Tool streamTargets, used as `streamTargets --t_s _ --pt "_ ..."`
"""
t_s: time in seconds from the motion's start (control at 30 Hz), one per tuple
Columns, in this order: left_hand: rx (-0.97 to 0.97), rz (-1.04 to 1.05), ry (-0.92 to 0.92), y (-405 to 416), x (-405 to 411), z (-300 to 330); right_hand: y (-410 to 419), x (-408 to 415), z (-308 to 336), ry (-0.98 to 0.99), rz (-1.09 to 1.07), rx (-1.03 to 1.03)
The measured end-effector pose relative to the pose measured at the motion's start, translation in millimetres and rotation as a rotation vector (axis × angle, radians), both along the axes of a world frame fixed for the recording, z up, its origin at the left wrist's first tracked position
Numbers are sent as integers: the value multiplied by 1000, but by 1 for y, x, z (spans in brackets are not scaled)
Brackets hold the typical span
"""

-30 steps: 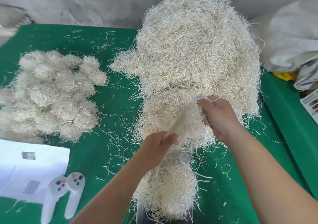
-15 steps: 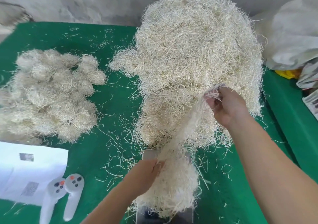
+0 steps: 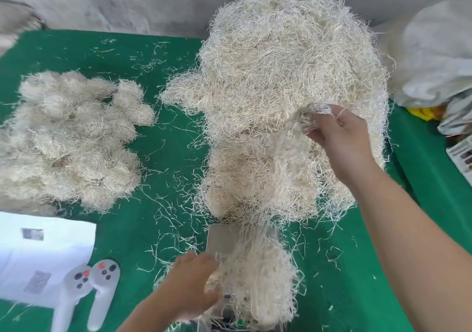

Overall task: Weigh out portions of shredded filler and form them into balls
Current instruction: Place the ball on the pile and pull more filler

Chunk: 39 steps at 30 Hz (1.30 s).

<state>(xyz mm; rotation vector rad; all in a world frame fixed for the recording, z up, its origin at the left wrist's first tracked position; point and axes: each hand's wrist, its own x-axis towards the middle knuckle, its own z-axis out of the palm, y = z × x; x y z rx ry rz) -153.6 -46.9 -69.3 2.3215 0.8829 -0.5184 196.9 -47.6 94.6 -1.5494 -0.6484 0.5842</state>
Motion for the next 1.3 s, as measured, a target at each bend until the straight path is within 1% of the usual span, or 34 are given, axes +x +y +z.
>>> streamTargets --t_s 0.07,0.1,0.17,0.23,0.27,0.3,0.37,0.43,0.5,0.57,0.63,0.7,0.77,0.9,1.0,1.13,1.23,1.3 --pt "27 36 -156 2 15 12 0 -14 1 43 50 -11" --pt "-2 102 -286 2 25 20 0 -21 3 65 67 -13" --pt "-32 267 -535 5 50 28 -1 -33 6 108 102 -10" --pt "40 438 -689 7 79 38 -2 -43 10 187 155 19" --pt "25 529 -744 10 95 44 -2 -47 11 247 192 42" --pt "-49 603 -778 16 112 52 -3 -50 12 320 232 68" --pt "-227 681 -777 28 139 65 -3 -55 13 497 278 112" --pt "-358 635 -810 39 156 68 -4 -55 14 664 259 153" --pt "-382 575 -844 42 158 66 -3 -48 14 766 207 209" --pt "-362 467 -823 37 151 64 0 -35 16 783 128 257" --pt "-327 409 -828 31 145 60 5 -24 15 706 55 249" --pt "-313 410 -817 28 140 54 13 -18 10 584 -1 198" --pt "-315 392 -794 27 135 49 21 -15 2 434 -22 134" --pt "-389 418 -736 31 124 46 34 -12 -13 118 -18 10" --pt "-365 358 -607 34 111 36 42 -1 -13 19 -34 25" --pt "-265 257 -437 28 85 11 56 28 0 -72 -74 54" --pt "-272 270 -399 21 69 -1 66 51 12 -211 -120 49" --pt "-301 326 -405 17 61 -3 73 64 18 -328 -158 -20"
